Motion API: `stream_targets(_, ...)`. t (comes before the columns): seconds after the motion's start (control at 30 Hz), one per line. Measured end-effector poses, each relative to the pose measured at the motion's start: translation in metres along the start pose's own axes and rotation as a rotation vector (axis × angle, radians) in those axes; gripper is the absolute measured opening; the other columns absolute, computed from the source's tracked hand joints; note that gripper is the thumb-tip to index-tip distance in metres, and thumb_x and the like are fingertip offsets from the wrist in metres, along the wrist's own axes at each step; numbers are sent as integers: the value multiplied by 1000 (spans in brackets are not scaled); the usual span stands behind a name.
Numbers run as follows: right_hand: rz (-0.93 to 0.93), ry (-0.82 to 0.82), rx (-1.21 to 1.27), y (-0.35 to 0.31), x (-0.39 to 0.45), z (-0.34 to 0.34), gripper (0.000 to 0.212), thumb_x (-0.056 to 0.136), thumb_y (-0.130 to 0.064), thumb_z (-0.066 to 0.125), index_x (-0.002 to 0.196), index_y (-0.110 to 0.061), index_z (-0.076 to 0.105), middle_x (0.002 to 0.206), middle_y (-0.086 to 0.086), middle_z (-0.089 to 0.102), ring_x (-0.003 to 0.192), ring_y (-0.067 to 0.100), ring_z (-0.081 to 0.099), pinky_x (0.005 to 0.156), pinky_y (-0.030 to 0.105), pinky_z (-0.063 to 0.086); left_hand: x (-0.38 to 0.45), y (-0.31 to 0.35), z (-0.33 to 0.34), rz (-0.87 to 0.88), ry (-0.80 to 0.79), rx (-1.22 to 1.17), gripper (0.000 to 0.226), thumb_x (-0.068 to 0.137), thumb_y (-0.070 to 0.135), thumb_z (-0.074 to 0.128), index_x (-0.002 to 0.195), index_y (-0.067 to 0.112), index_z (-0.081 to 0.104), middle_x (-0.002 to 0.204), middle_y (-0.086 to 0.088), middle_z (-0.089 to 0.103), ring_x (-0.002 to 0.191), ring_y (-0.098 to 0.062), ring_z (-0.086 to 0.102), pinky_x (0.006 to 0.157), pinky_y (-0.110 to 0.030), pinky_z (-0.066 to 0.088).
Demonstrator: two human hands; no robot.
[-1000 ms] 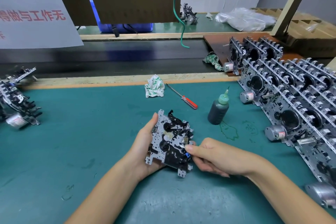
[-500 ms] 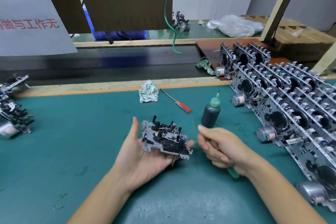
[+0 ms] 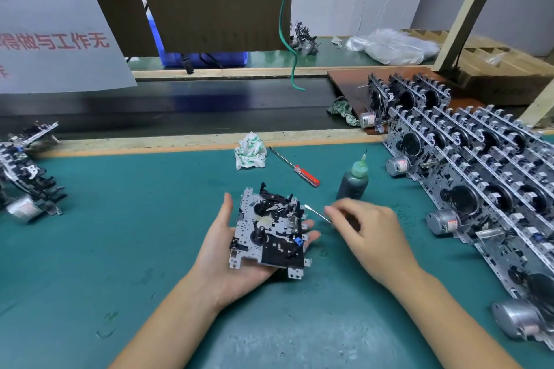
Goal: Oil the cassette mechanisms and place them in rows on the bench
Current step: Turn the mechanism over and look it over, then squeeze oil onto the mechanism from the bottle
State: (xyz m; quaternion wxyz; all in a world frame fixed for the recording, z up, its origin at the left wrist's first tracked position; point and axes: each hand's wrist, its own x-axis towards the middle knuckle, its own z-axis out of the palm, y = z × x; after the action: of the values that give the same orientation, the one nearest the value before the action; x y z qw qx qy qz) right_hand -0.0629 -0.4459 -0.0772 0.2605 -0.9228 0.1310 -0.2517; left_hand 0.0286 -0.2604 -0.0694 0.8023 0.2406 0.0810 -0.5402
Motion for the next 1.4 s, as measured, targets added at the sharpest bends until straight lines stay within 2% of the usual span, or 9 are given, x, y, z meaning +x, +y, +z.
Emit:
stream_targets(0.1, 66, 380, 108, 1, 3, 2, 17, 84, -29, 65, 95, -23, 54, 89, -6, 55, 80, 11, 50, 69, 27, 41, 4, -3, -4, -2, -2, 62, 80, 93, 61, 32, 113, -10, 63, 128, -36, 51, 116, -51, 52, 99, -57, 42)
stream_targets(0.2, 354, 197, 355, 10, 13, 6, 58, 75, -21, 78, 118, -23, 40, 114, -6, 49, 102, 11, 48, 86, 26, 38, 6, -4, -6, -39, -37, 119, 72, 94, 55, 35, 121, -7, 60, 133, -34, 48, 121, -49, 49, 102, -58, 39)
stream_targets(0.27, 450, 25, 409, 13, 18, 9, 51, 77, -17, 77, 114, -21, 41, 113, -7, 51, 104, 10, 49, 84, 16, 32, 7, -4, -7, -64, -56, 165, 70, 92, 53, 38, 128, -5, 54, 138, -33, 43, 126, -49, 43, 107, -55, 34)
stream_targets(0.37, 409, -6, 419, 15, 18, 9, 29, 87, -17, 67, 107, -20, 45, 103, -11, 56, 95, 7, 52, 69, 12, 34, 7, -3, -8, -84, -75, 186, 69, 92, 51, 41, 132, -4, 51, 141, -32, 40, 129, -48, 40, 110, -55, 30)
stream_targets(0.5, 389, 87, 769, 5, 18, -3, 20, 95, -18, 51, 114, -24, 52, 86, -4, 58, 69, 12, 55, 63, 13, 48, 8, -4, -9, -101, -124, 146, 68, 90, 48, 42, 130, -6, 51, 138, -35, 41, 126, -50, 43, 104, -59, 35)
stream_targets(0.63, 394, 163, 1110, -4, 18, -21, 26, 76, -21, 66, 101, -21, 58, 63, -2, 55, 50, 10, 44, 51, 20, 48, 9, -3, -9, -99, -138, 111, 69, 91, 49, 38, 127, -8, 53, 134, -37, 44, 121, -51, 47, 100, -59, 39)
stream_targets(0.77, 539, 172, 1489, -12, 18, -25, 25, 71, -26, 64, 91, -10, 60, 64, -3, 60, 39, 2, 34, 41, 15, 40, 10, -2, -12, -96, -154, 99, 68, 89, 48, 41, 124, -8, 57, 132, -38, 46, 119, -52, 49, 99, -60, 40)
stream_targets(1.0, 567, 158, 1291, -21, 13, -12, 46, 60, -49, 66, 74, -9, 49, 56, 1, 45, 37, 5, 33, 31, 17, 30, 10, -3, -10, -96, -174, 116, 64, 86, 45, 48, 125, -5, 57, 134, -36, 46, 118, -52, 50, 99, -59, 42)
stream_targets(1.4, 483, 209, 1084, -22, 10, -8, 42, 64, -46, 63, 70, -9, 43, 48, -3, 34, 37, 7, 29, 33, 18, 30, 8, -3, -9, -111, -193, 127, 61, 83, 37, 61, 126, -6, 56, 135, -36, 44, 119, -54, 48, 101, -61, 38)
